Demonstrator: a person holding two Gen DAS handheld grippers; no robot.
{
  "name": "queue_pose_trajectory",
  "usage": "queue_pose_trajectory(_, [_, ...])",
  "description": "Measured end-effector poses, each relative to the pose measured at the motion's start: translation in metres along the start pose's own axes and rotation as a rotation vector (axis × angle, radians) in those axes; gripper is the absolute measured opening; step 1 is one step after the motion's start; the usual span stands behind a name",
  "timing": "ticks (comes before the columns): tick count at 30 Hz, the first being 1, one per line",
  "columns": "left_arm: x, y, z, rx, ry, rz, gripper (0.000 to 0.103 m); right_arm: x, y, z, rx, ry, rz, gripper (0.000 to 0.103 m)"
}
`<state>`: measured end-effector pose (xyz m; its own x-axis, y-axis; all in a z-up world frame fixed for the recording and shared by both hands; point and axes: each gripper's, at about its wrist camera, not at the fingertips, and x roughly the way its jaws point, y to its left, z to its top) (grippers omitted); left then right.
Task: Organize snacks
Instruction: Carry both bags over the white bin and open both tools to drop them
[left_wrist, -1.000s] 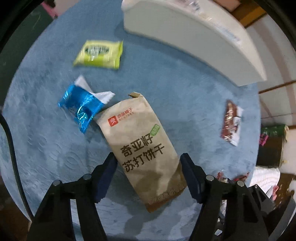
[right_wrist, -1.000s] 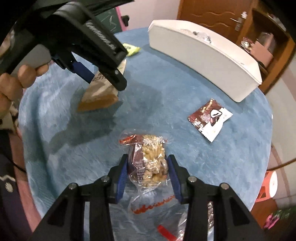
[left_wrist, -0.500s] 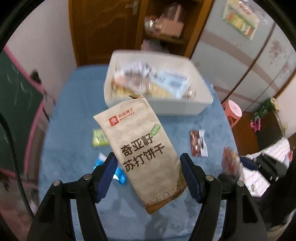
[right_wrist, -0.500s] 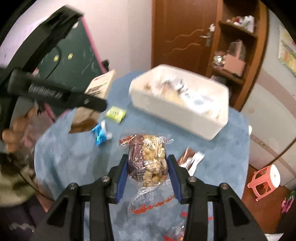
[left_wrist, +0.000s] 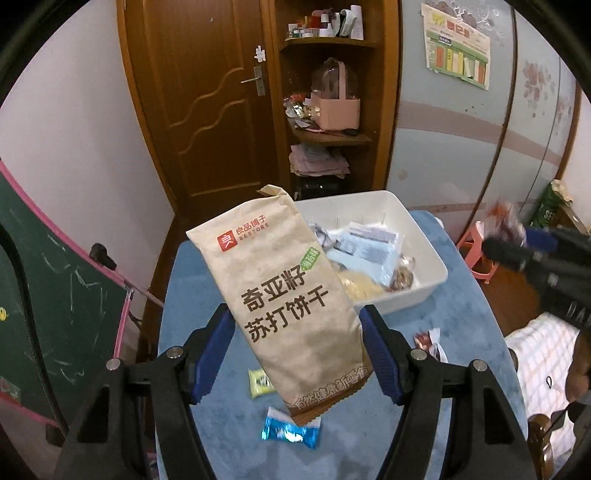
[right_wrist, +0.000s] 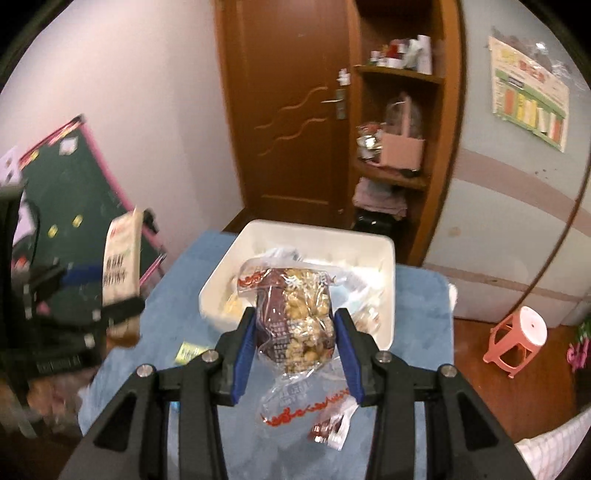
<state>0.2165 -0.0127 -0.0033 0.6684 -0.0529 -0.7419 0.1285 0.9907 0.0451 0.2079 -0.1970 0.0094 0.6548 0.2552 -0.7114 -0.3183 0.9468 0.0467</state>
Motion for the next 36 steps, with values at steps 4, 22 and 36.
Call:
queue_pose_trajectory(4, [0.020,-0.002,0.023,0.016,-0.022,0.027,0.068,0.017,-0.011,0.030,0.047,-0.009,-0.024,0.042])
queue_pose_trajectory(22, [0.146,-0.020,0.060,0.055,-0.024,0.074,0.068,0.131,-0.046,0.045,0.176,0.080,-0.119,0.043])
queue_pose_trajectory(36, [0.183,-0.012,0.066,0.008,0.058,0.045,0.097,0.165,-0.050,0.042,0.196,0.131,-0.072,0.065])
